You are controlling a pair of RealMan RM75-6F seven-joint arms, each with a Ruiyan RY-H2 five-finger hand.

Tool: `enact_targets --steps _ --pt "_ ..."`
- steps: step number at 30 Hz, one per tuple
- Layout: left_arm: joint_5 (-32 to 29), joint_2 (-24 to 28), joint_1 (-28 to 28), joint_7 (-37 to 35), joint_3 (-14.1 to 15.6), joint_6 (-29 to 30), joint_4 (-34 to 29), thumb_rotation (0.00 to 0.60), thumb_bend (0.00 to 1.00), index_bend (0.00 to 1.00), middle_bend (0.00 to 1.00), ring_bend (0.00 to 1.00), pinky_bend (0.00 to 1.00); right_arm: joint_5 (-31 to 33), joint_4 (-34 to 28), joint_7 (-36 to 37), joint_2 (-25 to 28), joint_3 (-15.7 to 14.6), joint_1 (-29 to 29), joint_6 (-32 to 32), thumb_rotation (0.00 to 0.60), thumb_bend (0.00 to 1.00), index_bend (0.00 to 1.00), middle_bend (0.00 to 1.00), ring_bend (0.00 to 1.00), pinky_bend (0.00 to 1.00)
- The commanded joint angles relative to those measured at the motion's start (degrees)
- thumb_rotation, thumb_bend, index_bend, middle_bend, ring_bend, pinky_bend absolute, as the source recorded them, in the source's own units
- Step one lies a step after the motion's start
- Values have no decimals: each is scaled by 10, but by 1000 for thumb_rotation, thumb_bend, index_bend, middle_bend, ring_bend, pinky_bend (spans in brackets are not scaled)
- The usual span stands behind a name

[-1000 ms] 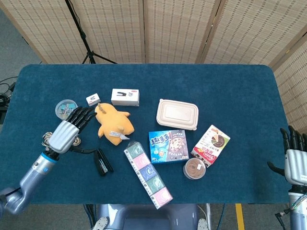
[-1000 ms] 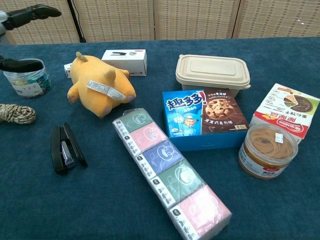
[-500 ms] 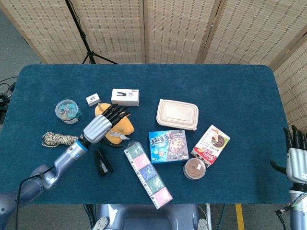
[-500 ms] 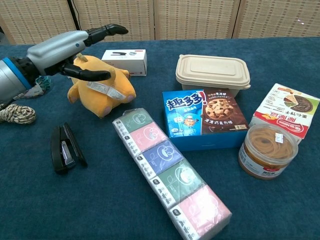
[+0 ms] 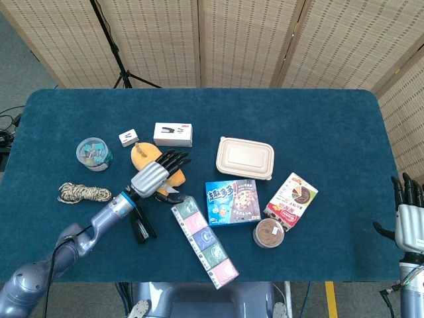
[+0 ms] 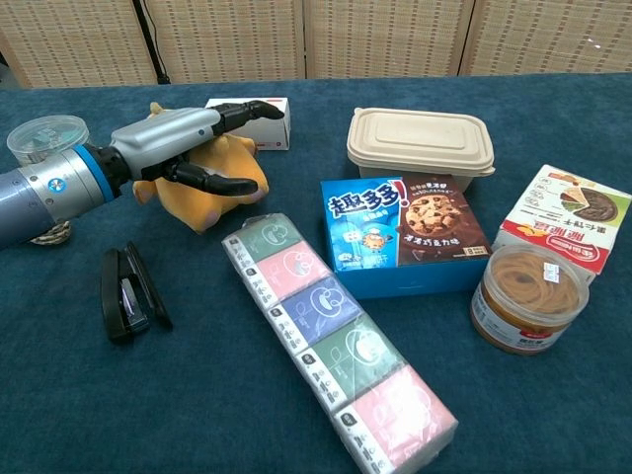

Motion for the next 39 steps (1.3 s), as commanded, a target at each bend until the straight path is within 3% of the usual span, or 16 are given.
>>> enact_targets --steps 1,18,27,33,39 --pt "-9 -16 -4 -14 9 -13 25 104 0 0 0 0 0 0 0 0 0 0 0 0 600 0 0 0 0 0" --pt "-41 -50 -23 -69 25 -82 161 105 0 0 0 0 0 14 13 -9 -9 -1 8 -15 600 0 0 0 0 0" --pt "-62 -52 -30 -82 19 -110 193 97 0 0 0 0 0 23 20 -15 -14 0 12 -21 600 0 0 0 0 0" --pt "-67 -43 -24 -101 21 -80 186 96 0 0 0 0 0 21 16 -11 -12 0 11 -18 600 0 0 0 0 0" --pt "-55 -24 -9 -125 34 11 156 97 0 0 0 0 0 13 8 -4 -6 -1 8 -10 600 0 0 0 0 0"
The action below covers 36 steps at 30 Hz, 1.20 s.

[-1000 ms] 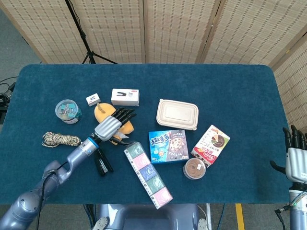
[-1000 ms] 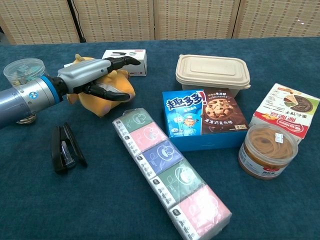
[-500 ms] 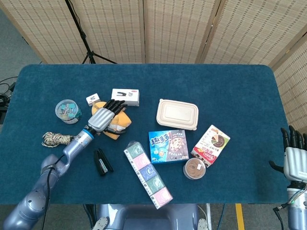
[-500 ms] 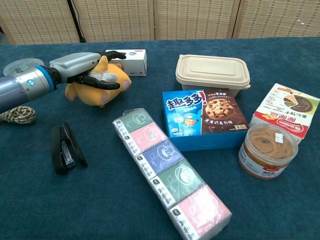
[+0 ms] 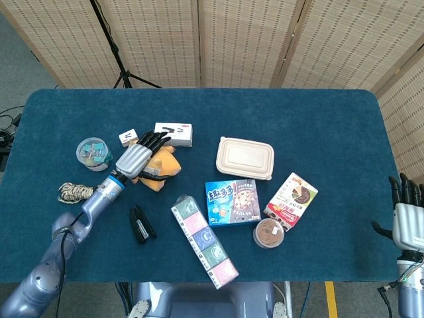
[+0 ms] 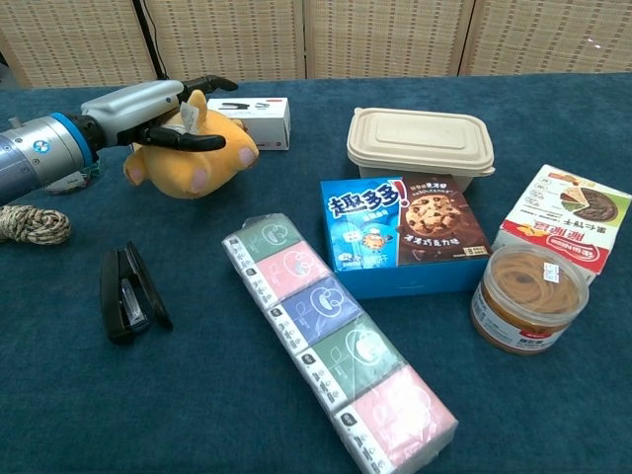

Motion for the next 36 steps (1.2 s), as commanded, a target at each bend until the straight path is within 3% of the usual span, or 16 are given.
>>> enact_targets --steps 1,5,12,16,20,26,36 --pt "10 17 11 -15 11 61 -26 97 0 0 0 0 0 -3 -3 3 2 -1 -1 3 600 0 0 0 0 0" --pt "20 37 15 -1 19 108 -61 98 0 0 0 0 0 -8 -11 11 9 -2 -4 6 600 0 0 0 0 0" --pt "28 69 0 47 17 139 -147 97 0 0 0 0 0 -16 -18 21 17 -2 -8 13 600 0 0 0 0 0" --pt "33 74 -25 92 9 137 -194 26 0 0 0 0 0 -15 -20 27 21 0 -10 17 600 0 0 0 0 0" --pt "22 64 -45 104 -5 110 -216 5 0 0 0 0 0 -12 -19 32 24 2 -11 16 600 0 0 0 0 0" --pt "-16 13 -68 131 -37 41 -179 0 0 0 0 0 0 -2 -14 38 26 6 -11 13 600 0 0 0 0 0" --pt "-26 -53 -87 95 -37 -15 -87 0 0 0 0 0 0 15 -4 34 24 11 -9 5 600 0 0 0 0 0"
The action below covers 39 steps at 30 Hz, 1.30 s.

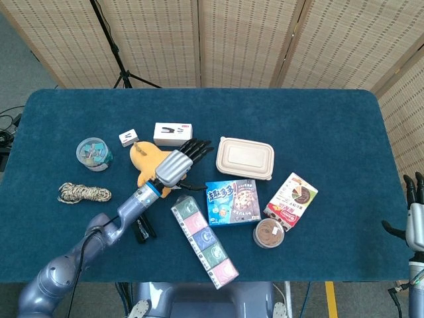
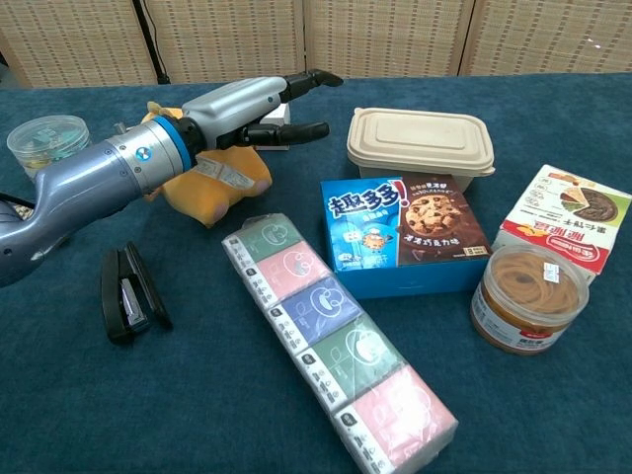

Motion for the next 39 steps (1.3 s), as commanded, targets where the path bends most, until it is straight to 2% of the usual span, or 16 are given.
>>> enact_targets --steps 1,14,23,29,34,39 --pt "-4 -20 -5 -14 2 -18 34 0 0 0 0 0 0 2 1 -2 0 1 0 1 600 0 0 0 0 0" --pt "-12 -30 5 -46 14 -83 119 0 0 0 0 0 0 7 4 2 -1 0 2 -9 600 0 0 0 0 0" --pt "-15 -16 13 -44 20 -115 143 0 0 0 0 0 0 10 6 -1 -3 -1 3 -10 600 0 0 0 0 0" --pt "-26 -4 11 -48 13 -137 149 0 0 0 0 0 0 12 8 -5 -5 -1 5 -12 600 0 0 0 0 0" --pt "-32 3 12 -54 9 -126 147 0 0 0 0 0 0 13 7 -7 -6 -1 5 -11 600 0 0 0 0 0" --pt "-26 11 18 -77 14 -65 132 0 0 0 0 0 0 11 5 -3 -3 0 3 -8 600 0 0 0 0 0"
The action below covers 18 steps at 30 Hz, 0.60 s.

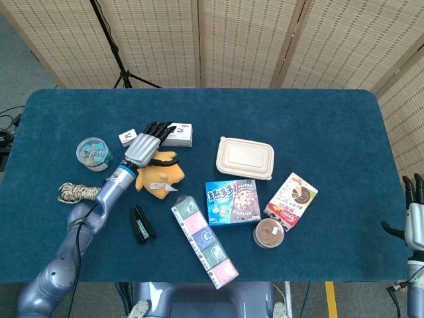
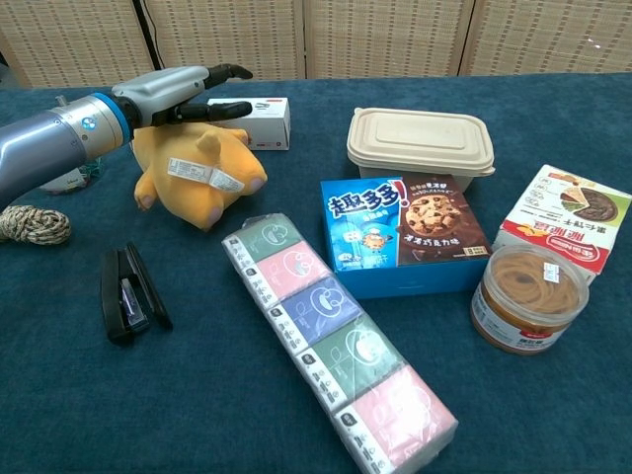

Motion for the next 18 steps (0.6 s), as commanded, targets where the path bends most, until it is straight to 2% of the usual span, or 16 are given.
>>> enact_targets --steps 1,8,11,18 --pt "8 7 7 -21 7 52 -15 0 0 0 0 0 0 -2 -2 2 1 0 -1 2 600 0 0 0 0 0" --pt "45 8 27 -33 39 167 -57 0 0 0 0 0 0 -11 -10 10 8 -1 -6 12 600 0 0 0 0 0" --pt "55 6 31 -27 46 194 -76 0 0 0 0 0 0 -13 -14 13 11 -1 -8 14 600 0 0 0 0 0" --pt "59 -6 31 -7 51 178 -98 0 0 0 0 0 0 -15 -16 18 14 -1 -10 16 600 0 0 0 0 0"
